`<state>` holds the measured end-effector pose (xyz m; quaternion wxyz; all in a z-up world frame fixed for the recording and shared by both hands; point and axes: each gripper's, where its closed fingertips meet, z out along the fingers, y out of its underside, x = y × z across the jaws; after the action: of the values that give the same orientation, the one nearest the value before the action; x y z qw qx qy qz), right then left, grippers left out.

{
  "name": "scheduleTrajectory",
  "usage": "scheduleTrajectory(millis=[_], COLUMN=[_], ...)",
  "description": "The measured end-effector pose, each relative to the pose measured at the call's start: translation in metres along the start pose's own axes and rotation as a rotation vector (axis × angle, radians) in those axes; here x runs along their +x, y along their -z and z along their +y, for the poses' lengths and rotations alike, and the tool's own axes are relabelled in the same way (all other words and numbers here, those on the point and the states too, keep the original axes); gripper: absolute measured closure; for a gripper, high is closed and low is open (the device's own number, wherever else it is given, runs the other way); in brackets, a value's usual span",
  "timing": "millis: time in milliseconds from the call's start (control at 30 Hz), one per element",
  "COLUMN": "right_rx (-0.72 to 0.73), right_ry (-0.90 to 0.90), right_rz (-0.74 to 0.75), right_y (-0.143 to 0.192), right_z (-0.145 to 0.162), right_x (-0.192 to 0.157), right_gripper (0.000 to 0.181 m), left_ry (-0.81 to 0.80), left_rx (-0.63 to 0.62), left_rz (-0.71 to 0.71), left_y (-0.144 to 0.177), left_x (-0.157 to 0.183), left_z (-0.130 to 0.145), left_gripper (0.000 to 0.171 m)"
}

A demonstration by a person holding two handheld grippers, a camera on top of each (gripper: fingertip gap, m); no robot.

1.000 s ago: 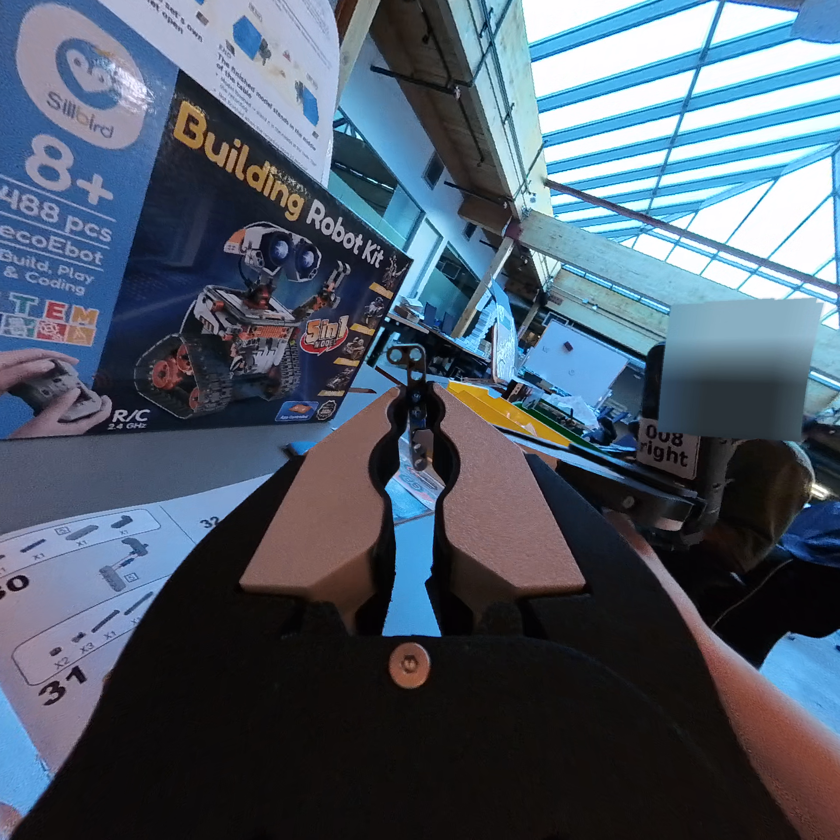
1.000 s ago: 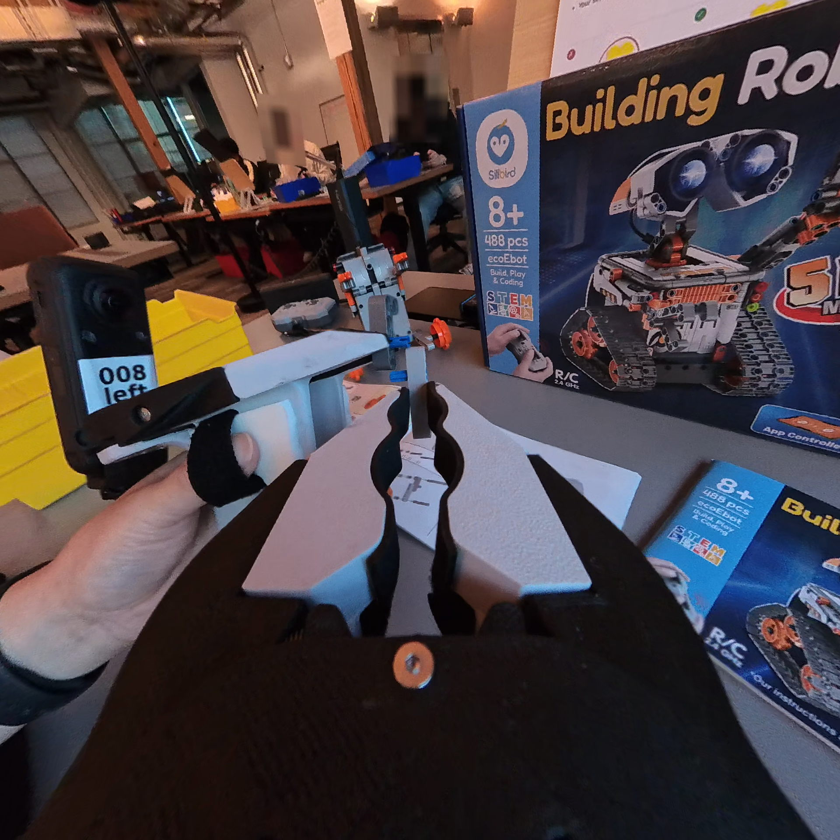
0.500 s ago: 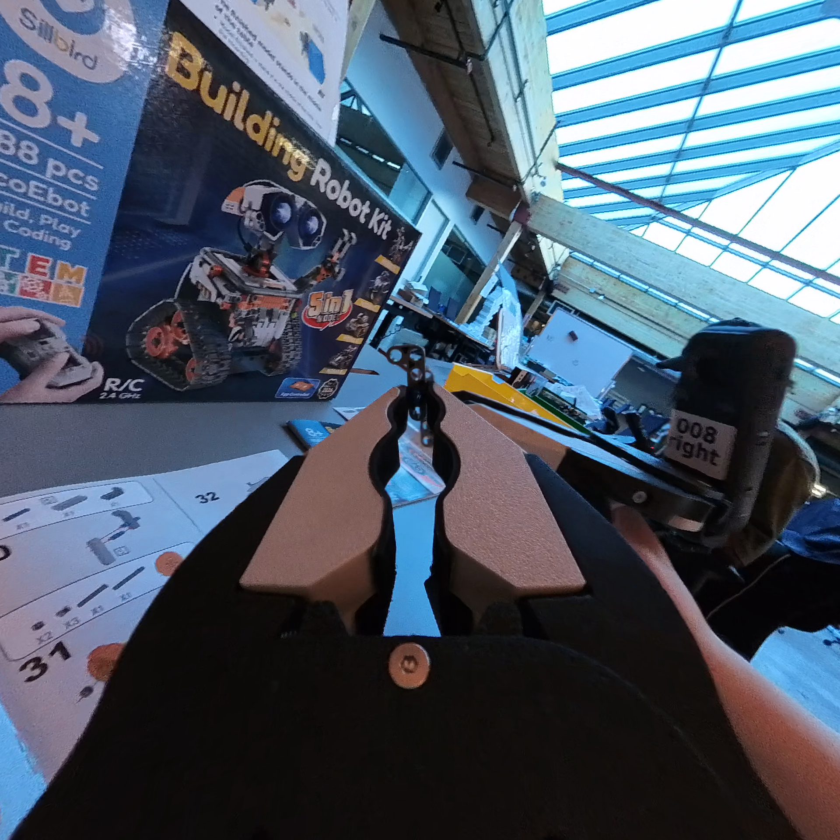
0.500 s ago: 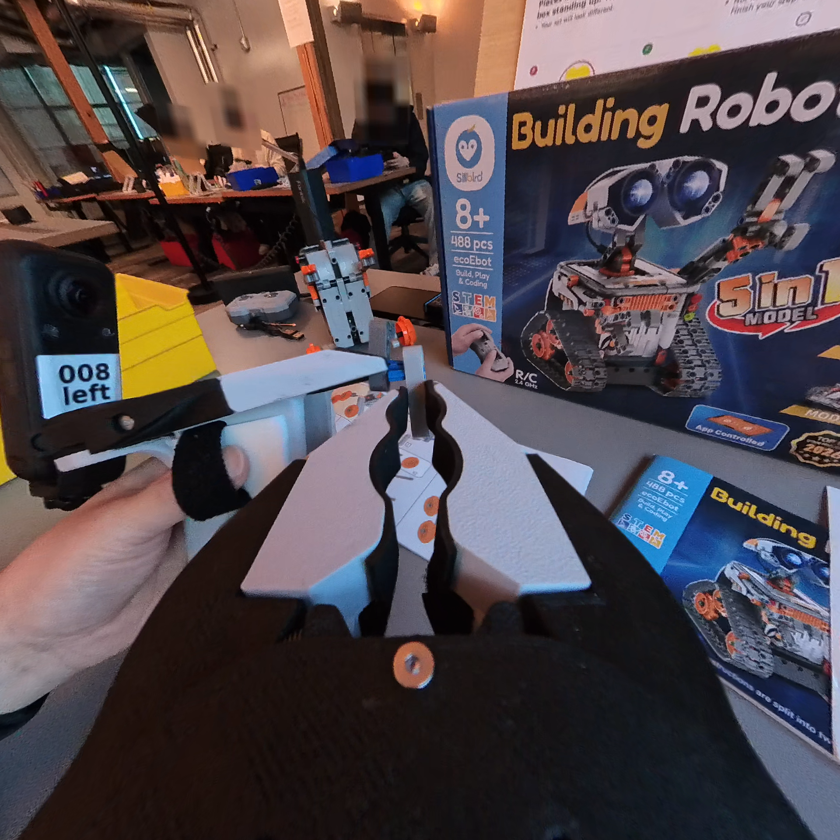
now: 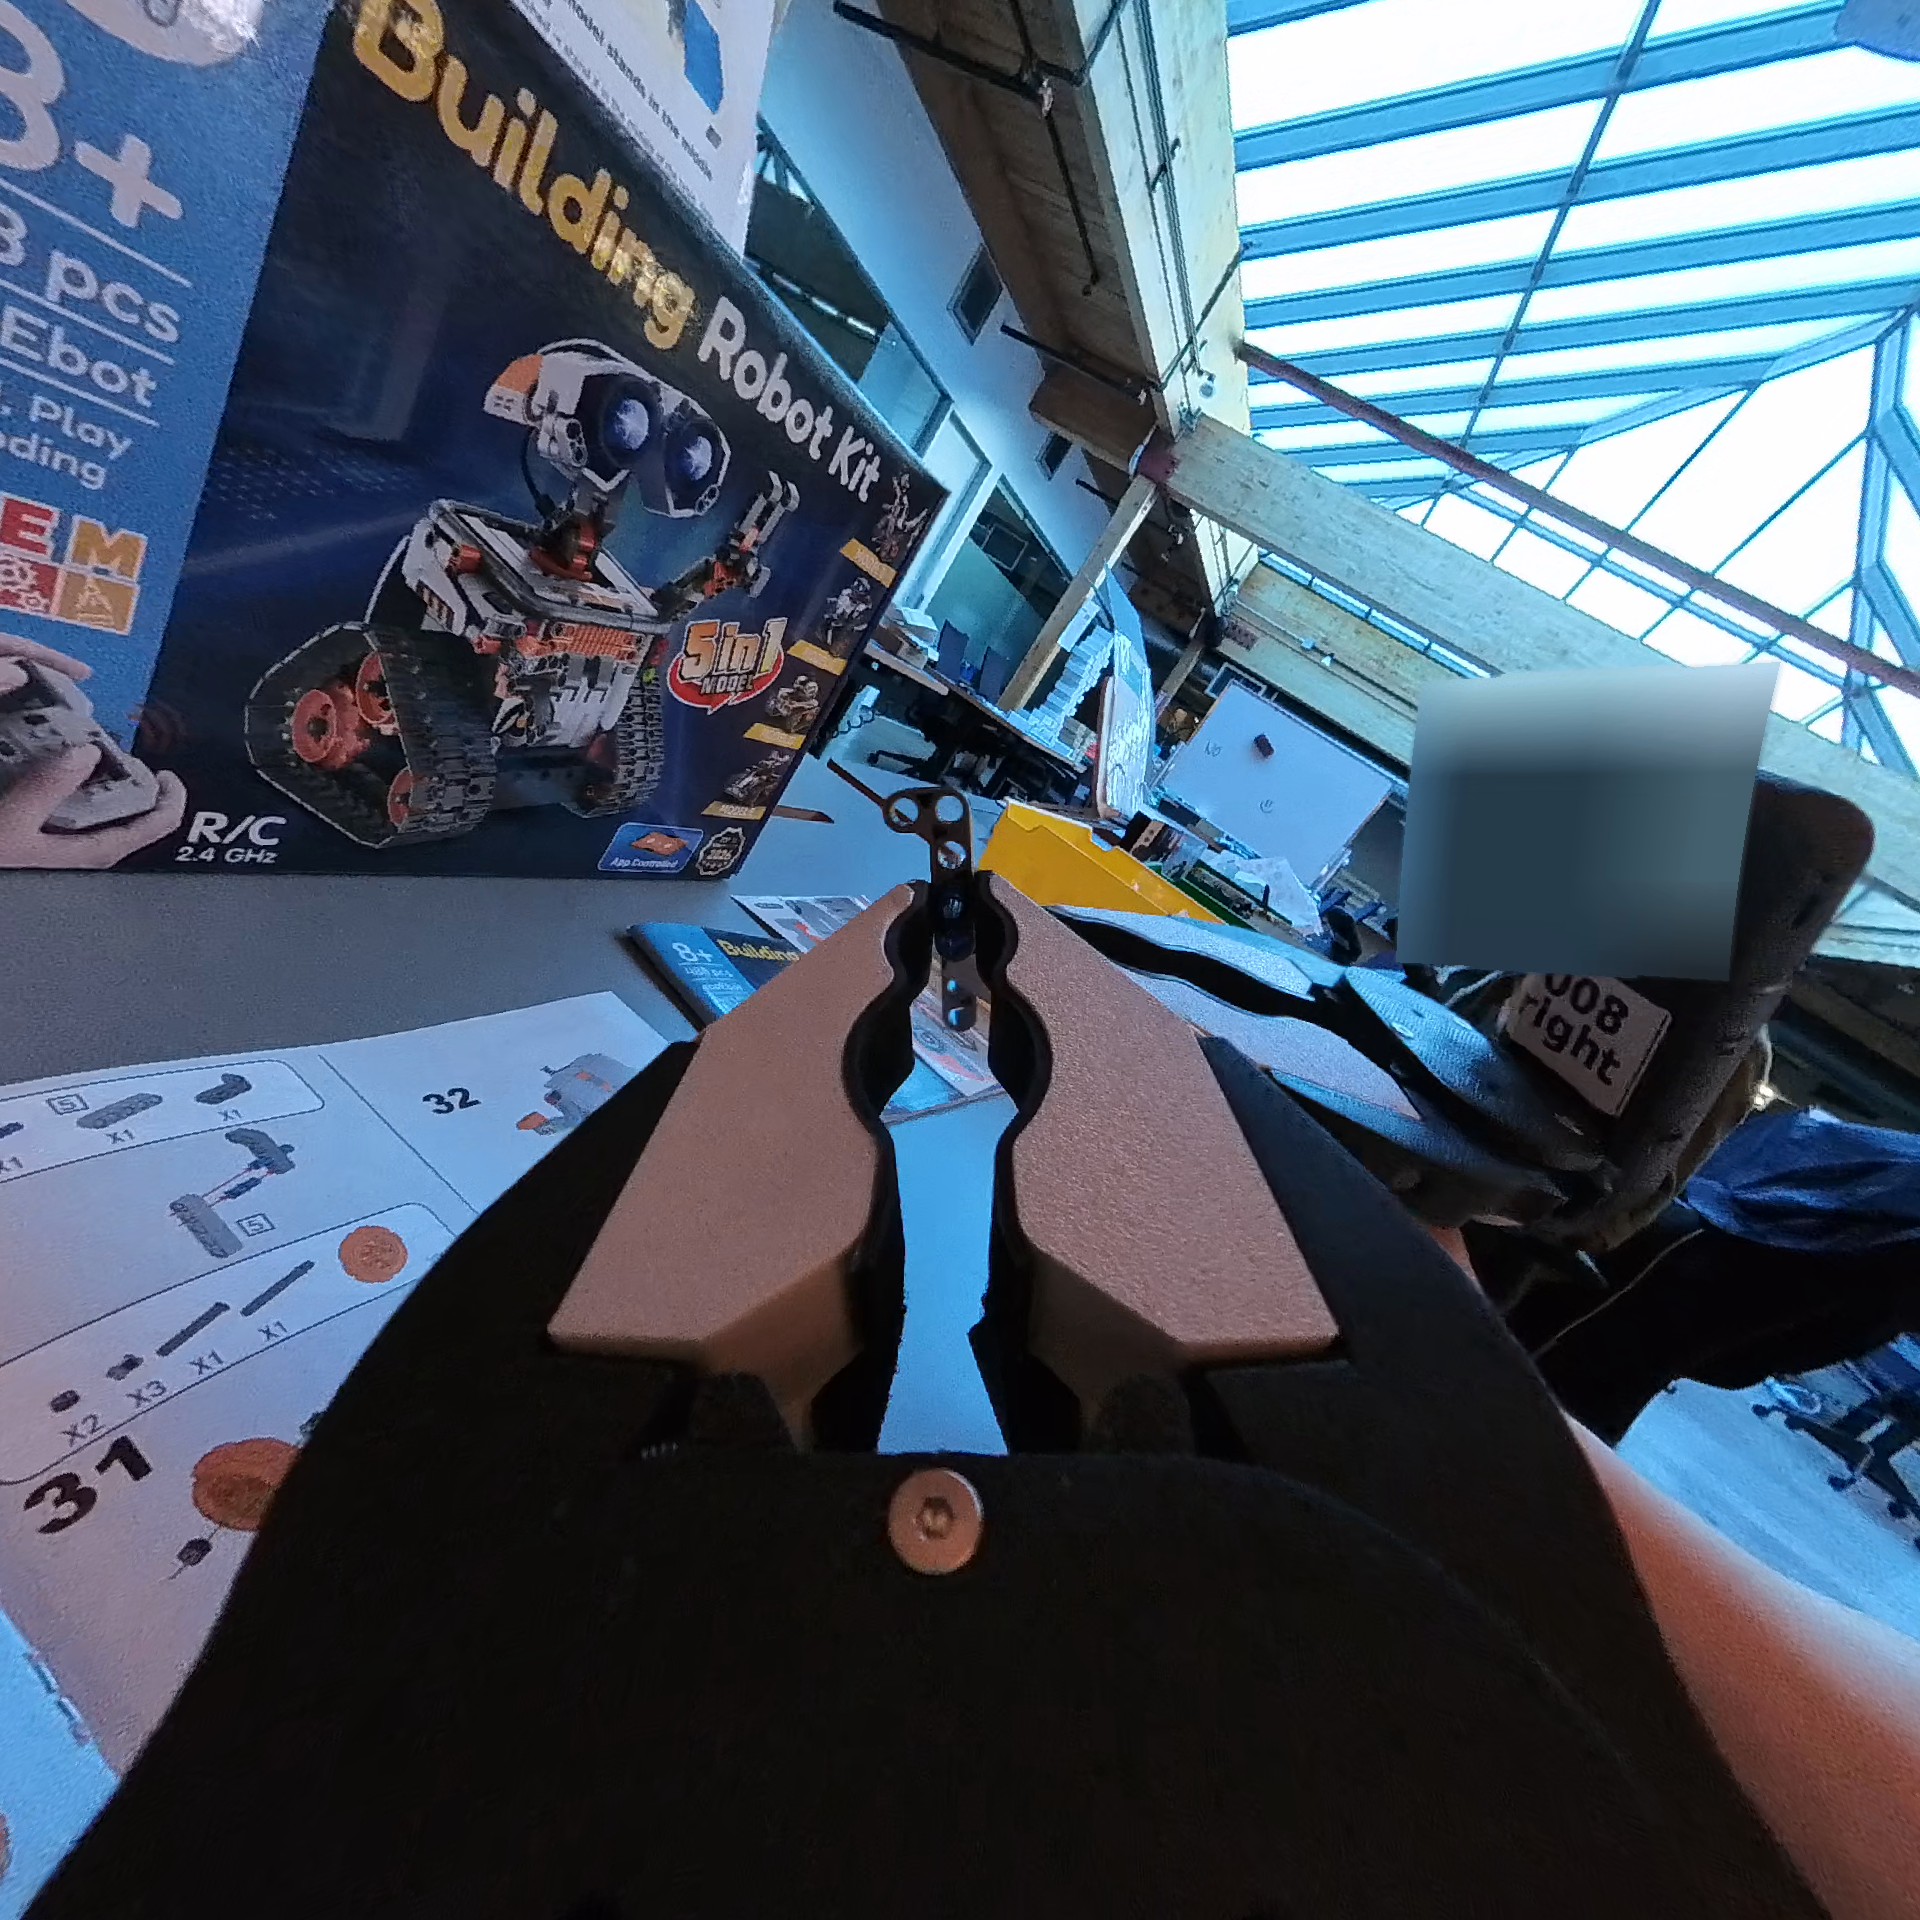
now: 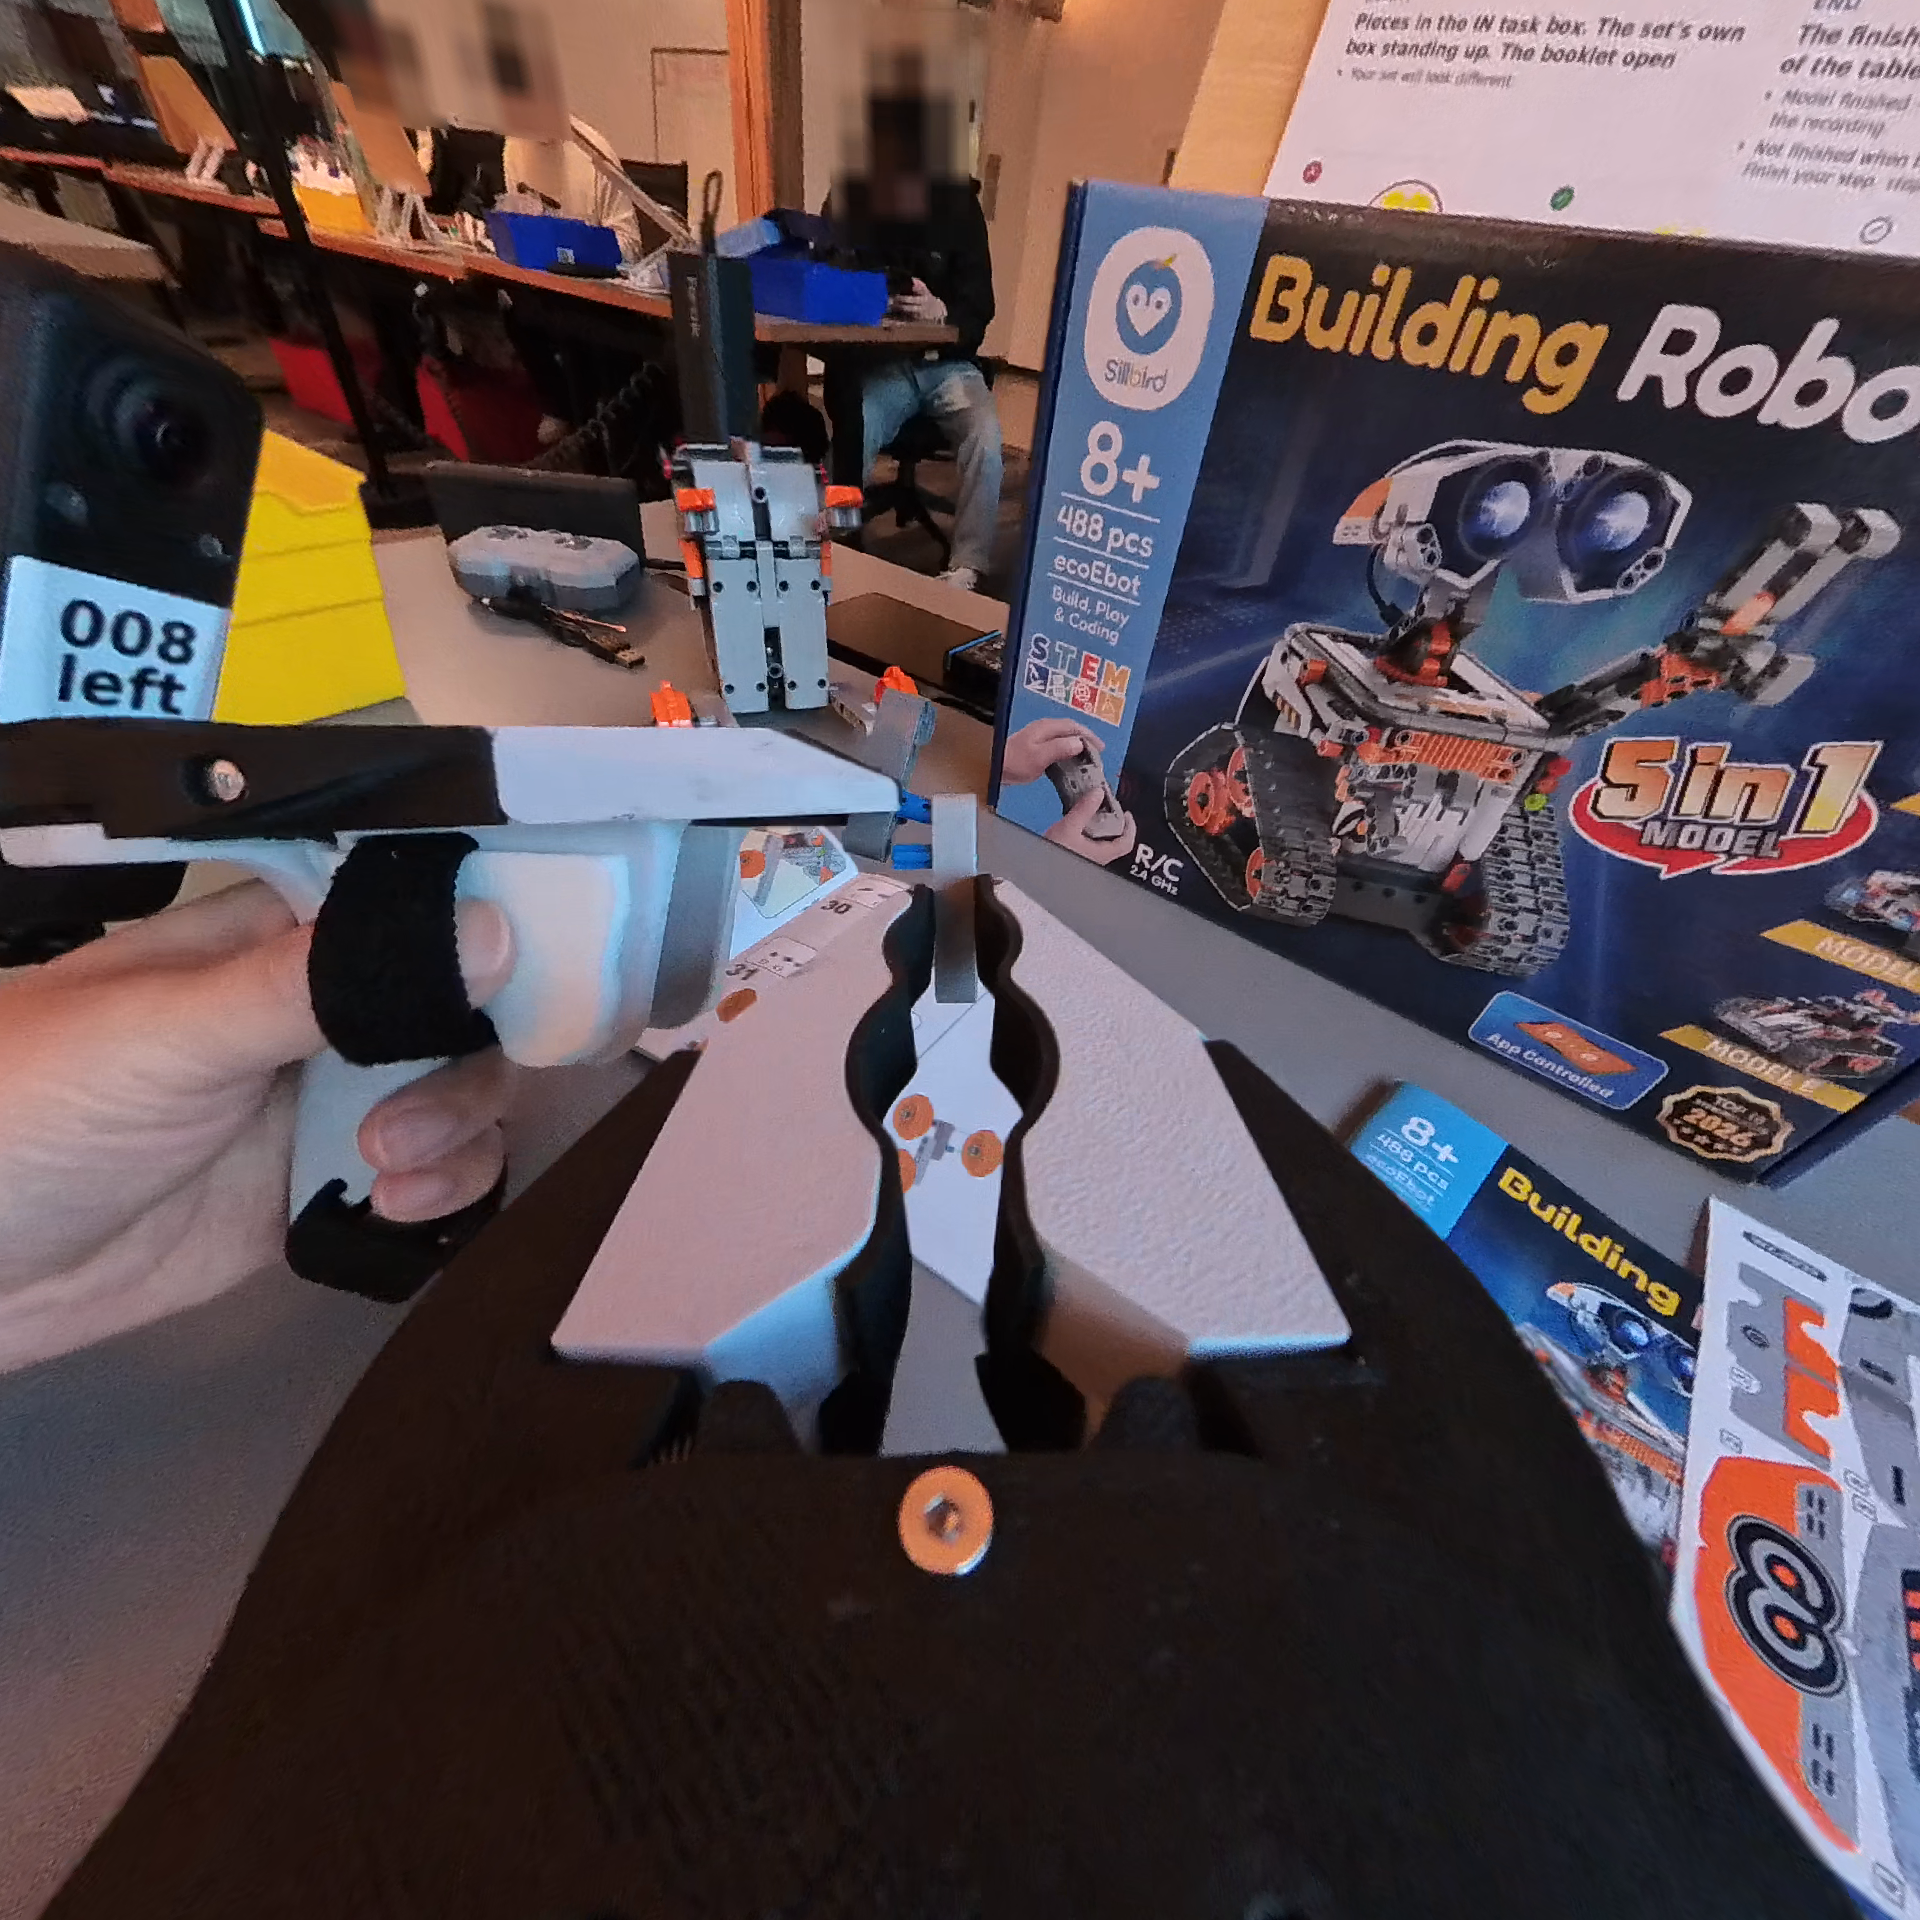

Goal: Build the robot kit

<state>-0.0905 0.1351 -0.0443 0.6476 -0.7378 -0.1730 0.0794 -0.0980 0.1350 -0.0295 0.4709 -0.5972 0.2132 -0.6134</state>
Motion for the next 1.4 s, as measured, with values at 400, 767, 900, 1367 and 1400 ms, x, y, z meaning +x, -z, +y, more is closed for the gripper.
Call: scheduleTrajectory(millis=[400,767,900,1367,1400], right_rx=[-0.025,-0.065,-0.059,-0.095,-0.099], right_ry=[-0.002,0.073,0.056,0.092,0.085], right_rz=[0.005,0.002,0.01,-0.018,-0.02], right_y=[-0.003,-0.005,-0.004,-0.005,-0.005], right_z=[0.005,0.017,0.014,0.023,0.024], right_x=[0.001,0.001,0.003,0.003,0.004], right_gripper=[0.174,0.175,0.175,0.174,0.175], left_ry=[0.008,0.014,0.015,0.073,0.075], left_rx=[-0.023,-0.093,-0.092,-0.126,-0.13], left_rz=[-0.032,-0.078,-0.075,-0.06,-0.057], left_y=[0.0,0.001,0.0,0.001,0.0], left_x=[-0.006,-0.015,-0.014,-0.015,-0.015], left_z=[0.004,0.015,0.016,0.023,0.024], left_gripper=[0.167,0.167,0.167,0.167,0.167])
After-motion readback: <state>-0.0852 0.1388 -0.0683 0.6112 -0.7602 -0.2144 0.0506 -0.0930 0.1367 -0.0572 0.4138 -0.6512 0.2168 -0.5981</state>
